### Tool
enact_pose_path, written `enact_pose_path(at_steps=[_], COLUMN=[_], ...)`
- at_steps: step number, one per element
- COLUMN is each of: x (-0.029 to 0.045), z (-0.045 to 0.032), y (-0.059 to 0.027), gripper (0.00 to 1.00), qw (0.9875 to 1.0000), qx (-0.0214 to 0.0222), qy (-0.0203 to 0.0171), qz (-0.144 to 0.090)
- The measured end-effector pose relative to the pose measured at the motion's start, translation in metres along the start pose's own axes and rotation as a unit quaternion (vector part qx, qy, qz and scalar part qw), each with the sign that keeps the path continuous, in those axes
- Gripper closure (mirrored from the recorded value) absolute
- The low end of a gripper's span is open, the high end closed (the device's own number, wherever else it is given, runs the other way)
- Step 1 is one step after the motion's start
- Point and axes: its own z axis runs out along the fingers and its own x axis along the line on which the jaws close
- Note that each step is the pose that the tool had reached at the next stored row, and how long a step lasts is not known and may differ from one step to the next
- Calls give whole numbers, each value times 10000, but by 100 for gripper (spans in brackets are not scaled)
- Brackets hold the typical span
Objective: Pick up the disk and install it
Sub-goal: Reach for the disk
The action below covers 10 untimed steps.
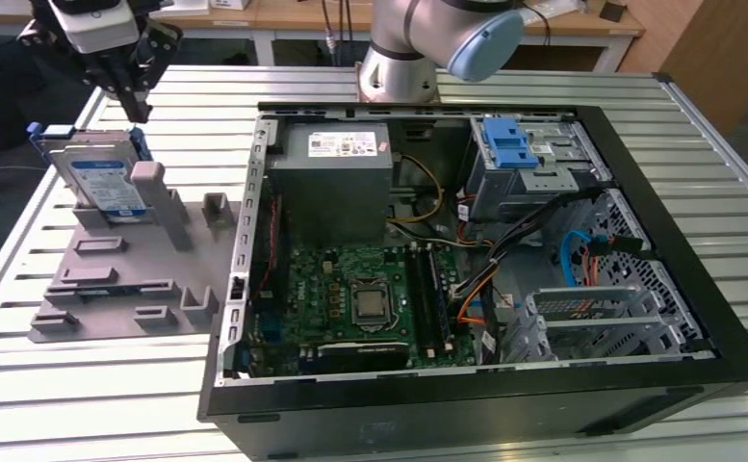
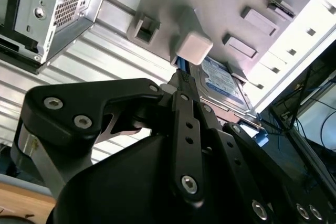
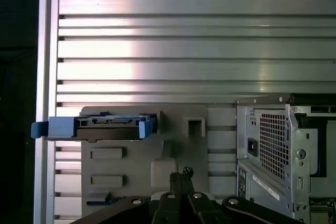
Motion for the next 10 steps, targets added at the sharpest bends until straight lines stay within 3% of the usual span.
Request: enact_pose_path(at_steps=[10], x=[169], z=[47], y=[64], gripper=[89], qw=[10000], qx=[1], qy=[10], qz=[0])
